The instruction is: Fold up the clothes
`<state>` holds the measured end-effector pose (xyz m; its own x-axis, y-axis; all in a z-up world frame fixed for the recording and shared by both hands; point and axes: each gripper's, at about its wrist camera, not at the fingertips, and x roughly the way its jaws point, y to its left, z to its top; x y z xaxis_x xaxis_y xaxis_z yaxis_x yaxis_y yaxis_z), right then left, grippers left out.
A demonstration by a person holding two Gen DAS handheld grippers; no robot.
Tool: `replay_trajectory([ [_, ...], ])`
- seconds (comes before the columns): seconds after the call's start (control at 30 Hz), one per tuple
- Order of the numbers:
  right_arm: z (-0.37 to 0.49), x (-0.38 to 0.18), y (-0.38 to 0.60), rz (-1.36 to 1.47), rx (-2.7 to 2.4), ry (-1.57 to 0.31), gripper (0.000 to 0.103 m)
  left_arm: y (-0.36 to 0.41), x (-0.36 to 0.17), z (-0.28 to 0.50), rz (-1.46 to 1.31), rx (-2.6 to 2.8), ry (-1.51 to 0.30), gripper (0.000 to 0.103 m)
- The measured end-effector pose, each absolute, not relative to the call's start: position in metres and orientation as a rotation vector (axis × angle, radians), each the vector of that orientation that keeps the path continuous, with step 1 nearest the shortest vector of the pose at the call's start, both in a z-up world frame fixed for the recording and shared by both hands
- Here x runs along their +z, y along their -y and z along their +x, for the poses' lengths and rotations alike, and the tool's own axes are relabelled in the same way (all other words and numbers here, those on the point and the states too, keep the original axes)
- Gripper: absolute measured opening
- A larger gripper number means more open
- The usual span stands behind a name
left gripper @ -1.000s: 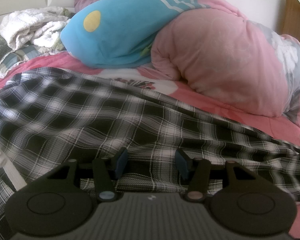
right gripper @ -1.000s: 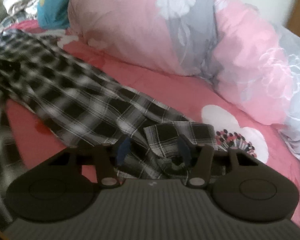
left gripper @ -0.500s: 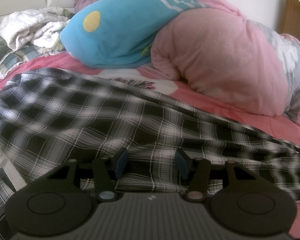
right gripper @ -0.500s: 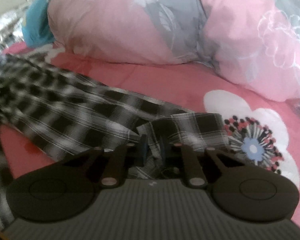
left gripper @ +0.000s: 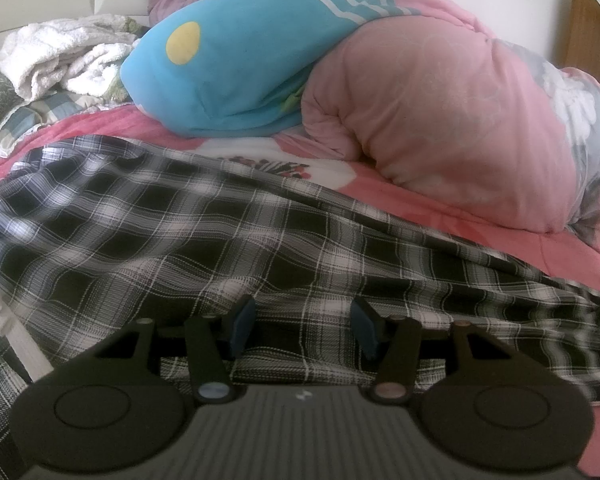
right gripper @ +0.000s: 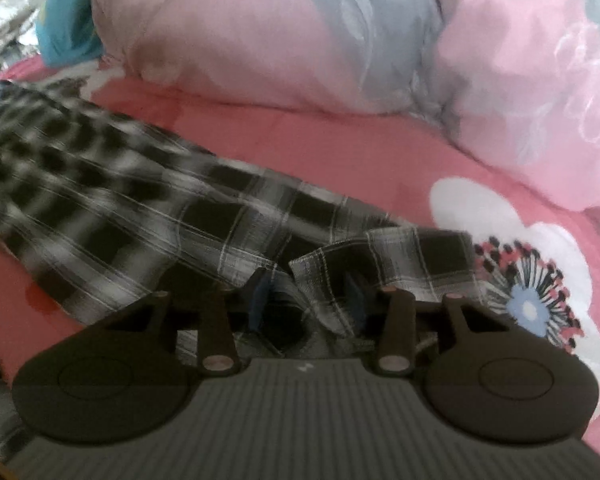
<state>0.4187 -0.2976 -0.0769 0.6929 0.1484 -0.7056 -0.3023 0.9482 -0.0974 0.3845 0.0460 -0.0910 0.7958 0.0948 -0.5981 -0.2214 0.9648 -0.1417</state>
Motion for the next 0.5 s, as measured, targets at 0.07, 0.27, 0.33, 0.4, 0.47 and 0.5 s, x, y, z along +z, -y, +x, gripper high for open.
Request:
replay_trajectory([
  [0.07, 0.423, -0.075, 0.309, -0.133, 0.239, -0.763, 0.033, -0.046, -0.091, 0.384, -0.209, 0.17, -0.628, 0.054],
  [0.27, 0.419, -0.055, 0.364, 0.169, 0.168, -0.693, 0.007, -0.047, -0.091, 0.383, -0.207, 0.17, -0.628, 0.054],
  [0.33, 0.413, -0.042, 0.388, 0.229, 0.12, -0.634, 0.007, -0.047, -0.092, 0.382, -0.202, 0.171, -0.628, 0.054],
  [0.4, 0.409, -0.029, 0.418, 0.284, 0.061, -0.576, 0.007, -0.046, -0.092, 0.383, -0.197, 0.173, -0.627, 0.054],
  [0.47, 0.407, -0.017, 0.448, 0.331, -0.002, -0.524, 0.006, -0.045, -0.092, 0.383, -0.191, 0.176, -0.627, 0.054],
  [0.5, 0.407, -0.014, 0.462, 0.344, -0.035, -0.508, 0.006, -0.045, -0.092, 0.384, -0.188, 0.177, -0.628, 0.054],
])
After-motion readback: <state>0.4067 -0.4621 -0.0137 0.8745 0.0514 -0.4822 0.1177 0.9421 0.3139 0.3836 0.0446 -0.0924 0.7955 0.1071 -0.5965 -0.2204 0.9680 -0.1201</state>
